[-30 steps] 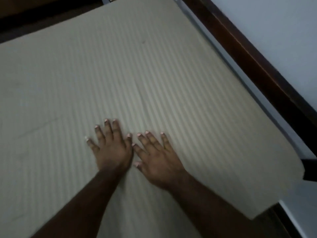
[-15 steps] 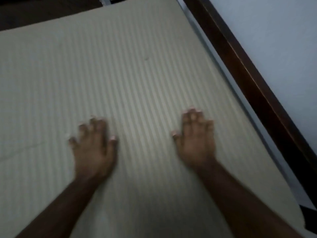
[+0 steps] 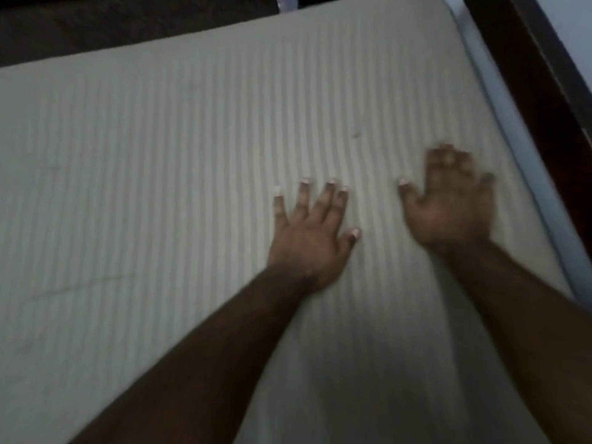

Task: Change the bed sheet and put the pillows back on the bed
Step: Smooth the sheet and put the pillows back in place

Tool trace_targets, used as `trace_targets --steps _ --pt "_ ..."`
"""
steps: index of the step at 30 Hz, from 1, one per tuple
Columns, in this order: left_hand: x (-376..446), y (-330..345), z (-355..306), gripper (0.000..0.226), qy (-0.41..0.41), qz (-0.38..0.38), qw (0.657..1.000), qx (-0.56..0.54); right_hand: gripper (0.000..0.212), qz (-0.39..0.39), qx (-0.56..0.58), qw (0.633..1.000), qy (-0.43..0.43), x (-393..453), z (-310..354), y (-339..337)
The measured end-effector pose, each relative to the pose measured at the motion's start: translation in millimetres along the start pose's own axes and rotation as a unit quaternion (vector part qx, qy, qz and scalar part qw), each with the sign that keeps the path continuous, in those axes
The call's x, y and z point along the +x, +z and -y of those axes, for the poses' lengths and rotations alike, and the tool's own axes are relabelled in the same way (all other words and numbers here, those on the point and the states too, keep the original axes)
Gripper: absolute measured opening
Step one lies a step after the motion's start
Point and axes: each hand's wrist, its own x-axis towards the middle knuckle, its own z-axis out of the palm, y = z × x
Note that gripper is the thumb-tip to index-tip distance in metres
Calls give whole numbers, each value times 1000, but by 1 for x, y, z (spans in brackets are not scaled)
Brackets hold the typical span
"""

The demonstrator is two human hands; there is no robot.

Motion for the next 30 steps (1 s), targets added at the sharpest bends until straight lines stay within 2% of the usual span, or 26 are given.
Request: trace_targets --steps 1,2,4,6,8,10,12,16,18,20,21,25,26,28,30 --pt "1 -6 0 70 19 -6 1000 -11 81 8 3 999 44 9 -17 -8" --pt "-2 -11 10 70 4 -30 999 -14 79 10 4 997 76 16 -22 -15" --pt "-17 -15 47 71 -107 -65 992 -10 75 -4 10 998 58 23 1 -22" --pt "-35 -16 99 78 -254 -64 965 -16 69 -30 31 997 -68 20 55 -19" --pt "-43 -19 125 83 -334 -31 941 -41 63 -19 80 971 -224 9 111 -13" --pt "-28 -13 112 83 -314 -24 949 -22 61 23 85 946 -311 6 135 -10" --pt "-1 -3 78 83 -263 -25 965 4 62 13 78 952 -297 20 120 -3" --pt "36 3 6 79 -148 -12 989 21 71 6 25 994 -105 53 27 2" --pt "38 3 -28 76 -83 6 996 9 70 -5 18 1000 -21 61 -19 -7" --pt "33 2 -46 72 -41 14 999 -19 68 5 35 998 50 53 -32 -23" --pt "27 0 -47 70 -40 12 999 -32 67 7 40 998 48 39 -27 -28" --pt "0 7 -37 73 -167 6 986 -19 63 66 81 988 -118 -60 4 -32" --pt "-5 11 -43 74 -170 6 985 -6 63 77 72 985 -136 -81 -3 -30" --pt "-6 23 -70 74 -119 -1 993 2 70 82 45 990 -103 -98 -37 -23" --pt "-6 31 -101 73 -26 -4 1000 -4 74 90 26 996 6 -101 -72 -23"
